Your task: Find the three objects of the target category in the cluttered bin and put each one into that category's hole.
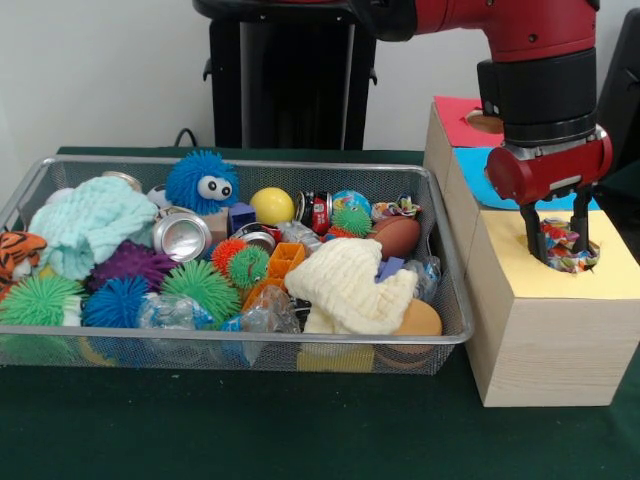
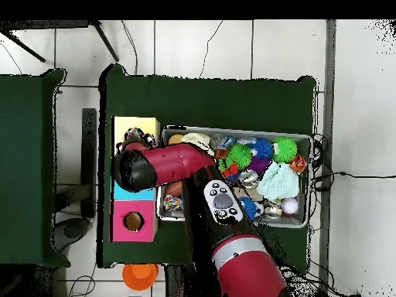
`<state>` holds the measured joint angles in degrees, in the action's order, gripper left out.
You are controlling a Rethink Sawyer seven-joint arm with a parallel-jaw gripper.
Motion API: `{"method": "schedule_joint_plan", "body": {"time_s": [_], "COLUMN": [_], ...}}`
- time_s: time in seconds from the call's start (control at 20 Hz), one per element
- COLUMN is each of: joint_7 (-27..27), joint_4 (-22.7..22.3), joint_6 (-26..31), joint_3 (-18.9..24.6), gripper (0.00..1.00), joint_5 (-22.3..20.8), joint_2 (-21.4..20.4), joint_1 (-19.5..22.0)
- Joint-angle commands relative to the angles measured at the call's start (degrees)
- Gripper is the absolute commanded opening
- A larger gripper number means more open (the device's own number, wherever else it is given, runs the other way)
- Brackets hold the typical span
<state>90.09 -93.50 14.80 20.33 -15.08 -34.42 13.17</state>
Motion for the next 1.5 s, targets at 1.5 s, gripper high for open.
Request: {"method": "schedule_joint_plan", "body": {"time_s": [1.5], "joint_7": [8.05], "joint_4": [2.88], "joint_6": [13.19], "joint_3": [-3.32], "gripper": [1.0], "joint_5": [5.86], "joint_2": [-5.22], "joint_1": [-5.31]}}
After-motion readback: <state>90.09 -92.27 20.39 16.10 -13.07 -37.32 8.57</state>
